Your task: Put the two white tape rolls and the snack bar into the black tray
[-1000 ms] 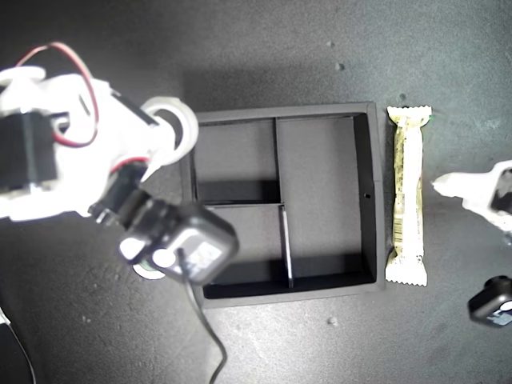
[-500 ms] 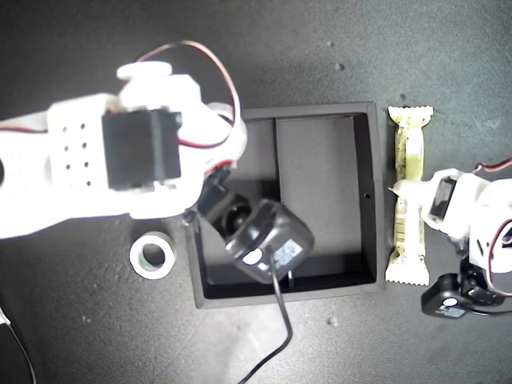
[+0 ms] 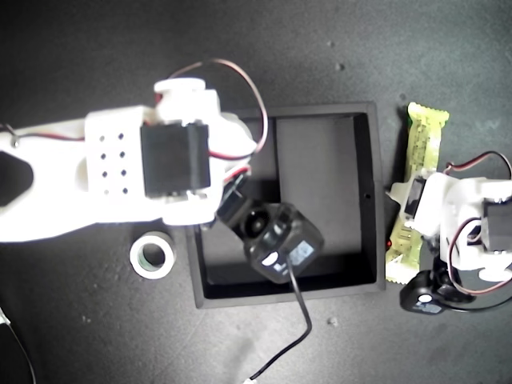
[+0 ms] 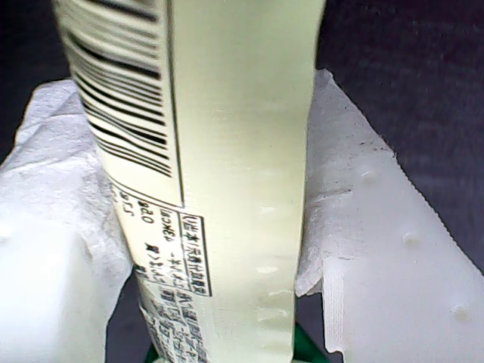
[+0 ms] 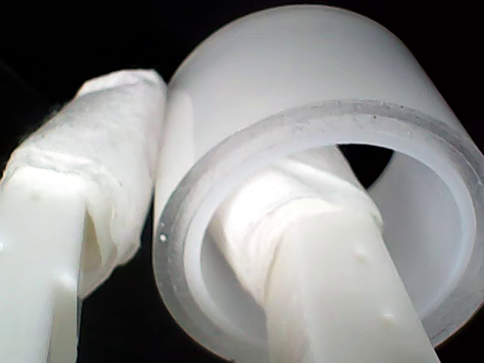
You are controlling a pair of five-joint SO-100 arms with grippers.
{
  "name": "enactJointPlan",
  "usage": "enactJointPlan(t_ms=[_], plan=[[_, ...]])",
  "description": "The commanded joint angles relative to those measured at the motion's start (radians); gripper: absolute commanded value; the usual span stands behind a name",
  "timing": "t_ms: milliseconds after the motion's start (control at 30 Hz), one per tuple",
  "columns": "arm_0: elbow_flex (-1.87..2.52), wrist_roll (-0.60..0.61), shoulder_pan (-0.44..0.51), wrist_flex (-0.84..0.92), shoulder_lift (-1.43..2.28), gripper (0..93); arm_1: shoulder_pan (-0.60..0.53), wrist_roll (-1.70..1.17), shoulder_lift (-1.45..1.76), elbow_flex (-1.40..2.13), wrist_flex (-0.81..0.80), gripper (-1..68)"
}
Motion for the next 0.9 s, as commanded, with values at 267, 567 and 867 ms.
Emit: enactJointPlan(t_ms=[267, 567, 867], plan=[[-0.138, -0.026, 0.038, 0.017, -0.048, 0.7, -0.052, -0.195, 0.003, -0.509, 0.353, 4.9], [-0.178, -0.051, 0.032, 0.017, -0.124, 0.9, -0.106, -0.193, -0.164, -0.77, 0.15, 4.6], [-0.14, -0.051, 0.049, 0.018, -0.095, 12.0, -0.094, -0.181, -0.293, -0.864, 0.179, 8.7]])
